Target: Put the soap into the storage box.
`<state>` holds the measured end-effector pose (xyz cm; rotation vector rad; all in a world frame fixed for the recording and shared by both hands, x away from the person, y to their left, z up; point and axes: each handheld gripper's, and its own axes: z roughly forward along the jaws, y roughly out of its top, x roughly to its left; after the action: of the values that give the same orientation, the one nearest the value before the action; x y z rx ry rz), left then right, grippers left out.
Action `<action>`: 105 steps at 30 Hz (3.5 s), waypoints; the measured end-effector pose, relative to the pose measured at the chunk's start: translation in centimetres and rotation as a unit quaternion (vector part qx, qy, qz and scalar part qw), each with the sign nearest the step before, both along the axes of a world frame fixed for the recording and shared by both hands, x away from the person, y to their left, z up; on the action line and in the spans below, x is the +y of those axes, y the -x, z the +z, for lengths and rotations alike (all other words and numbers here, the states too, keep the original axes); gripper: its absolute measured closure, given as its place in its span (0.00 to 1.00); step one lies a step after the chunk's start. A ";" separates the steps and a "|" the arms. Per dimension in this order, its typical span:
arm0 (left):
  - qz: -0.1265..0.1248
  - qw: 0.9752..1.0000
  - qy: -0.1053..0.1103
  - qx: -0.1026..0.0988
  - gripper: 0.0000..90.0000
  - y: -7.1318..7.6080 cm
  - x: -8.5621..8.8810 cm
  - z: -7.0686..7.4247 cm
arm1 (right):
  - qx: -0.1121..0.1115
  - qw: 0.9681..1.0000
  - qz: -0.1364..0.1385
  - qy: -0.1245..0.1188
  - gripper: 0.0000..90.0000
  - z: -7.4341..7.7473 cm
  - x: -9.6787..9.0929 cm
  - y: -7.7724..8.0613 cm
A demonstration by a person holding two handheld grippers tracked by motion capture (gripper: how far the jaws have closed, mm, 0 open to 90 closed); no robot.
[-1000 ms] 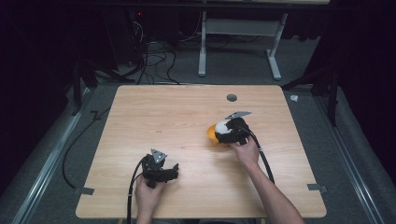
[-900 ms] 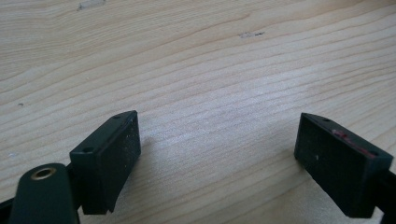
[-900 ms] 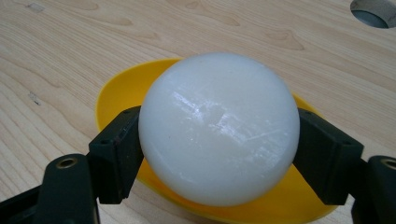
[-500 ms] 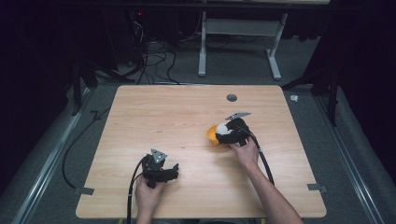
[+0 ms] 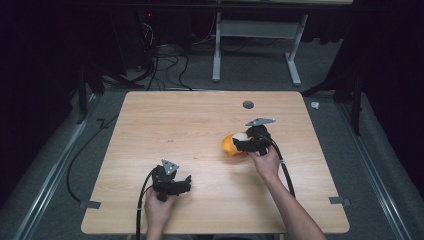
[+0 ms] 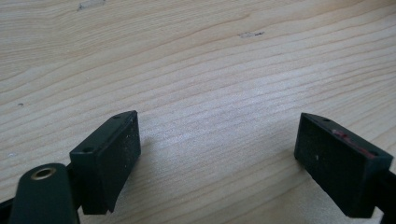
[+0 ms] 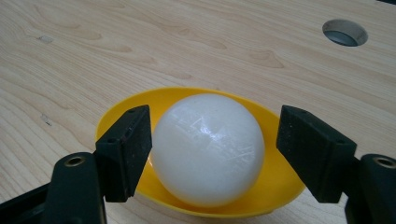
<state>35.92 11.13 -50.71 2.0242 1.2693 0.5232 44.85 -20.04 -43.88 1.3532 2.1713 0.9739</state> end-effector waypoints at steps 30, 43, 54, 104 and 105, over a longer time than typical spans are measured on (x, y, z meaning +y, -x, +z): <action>0.000 1.000 0.000 0.000 0.16 0.0 0.0 0.0 | -0.023 1.000 0.009 -0.017 0.31 1.5 -1.9 2.8; 0.000 1.000 0.000 0.000 0.16 0.0 0.0 0.0 | -0.035 0.999 0.009 -0.020 0.31 2.1 -2.9 4.3; 0.000 1.000 0.000 0.000 0.16 0.0 0.0 0.0 | -0.041 0.999 0.007 -0.020 0.31 2.3 -3.7 5.4; 0.000 1.000 -0.001 0.000 0.16 0.0 0.0 0.0 | -0.027 0.998 -0.029 -0.045 0.33 -0.1 -7.1 9.7; 0.000 1.000 -0.001 0.000 0.16 0.0 0.0 0.0 | -0.027 0.998 -0.029 -0.045 0.33 -0.1 -7.1 9.7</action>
<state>35.92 11.10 -50.71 2.0244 1.2699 0.5254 35.18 -27.10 -43.96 1.4058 2.0584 1.0848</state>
